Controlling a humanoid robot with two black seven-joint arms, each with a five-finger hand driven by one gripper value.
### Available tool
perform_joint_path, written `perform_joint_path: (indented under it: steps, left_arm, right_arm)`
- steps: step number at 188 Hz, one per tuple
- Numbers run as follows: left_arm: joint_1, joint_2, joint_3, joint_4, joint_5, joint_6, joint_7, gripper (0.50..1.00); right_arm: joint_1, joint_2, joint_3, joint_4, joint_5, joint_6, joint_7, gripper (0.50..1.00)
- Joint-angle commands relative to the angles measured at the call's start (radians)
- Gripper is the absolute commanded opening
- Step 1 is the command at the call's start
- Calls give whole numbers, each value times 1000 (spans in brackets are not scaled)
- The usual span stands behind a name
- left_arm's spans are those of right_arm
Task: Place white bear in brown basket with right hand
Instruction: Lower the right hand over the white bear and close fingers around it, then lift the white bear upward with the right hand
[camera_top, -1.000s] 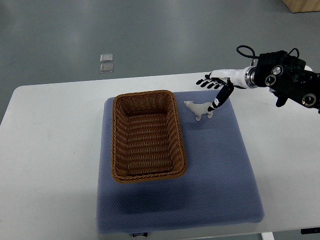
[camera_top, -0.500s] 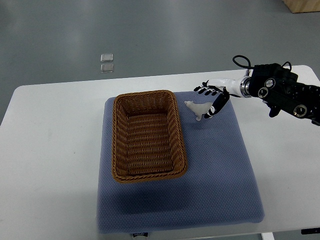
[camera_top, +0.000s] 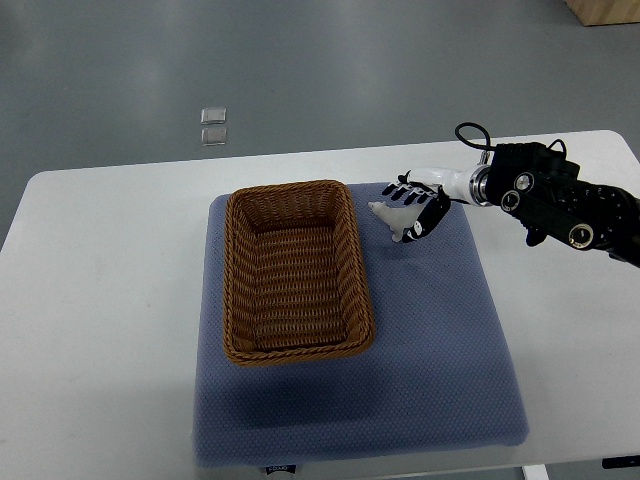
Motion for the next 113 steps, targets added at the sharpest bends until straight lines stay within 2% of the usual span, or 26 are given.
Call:
perform_joint_path:
  steps: [1, 45, 64, 87, 113]
  left_arm:
    - [0, 0, 0, 2, 0, 2, 0, 1000]
    - [0, 0, 0, 2, -1, 0, 0, 1000]
    - [0, 0, 0, 2, -1, 0, 0, 1000]
    - [0, 0, 0, 3, -1, 0, -2, 1000]
    - [0, 0, 0, 3, -1, 2, 0, 1000]
  right_arm:
    - [0, 6, -4, -2, 0, 0, 1, 825]
    - [0, 23, -4, -16, -20, -2, 4, 729]
    - [0, 29, -6, -27, -28, -2, 15, 601]
    - [3, 29, -4, -27, -55, -2, 20, 507]
    - [17, 28, -3, -25, -57, 1, 24, 500]
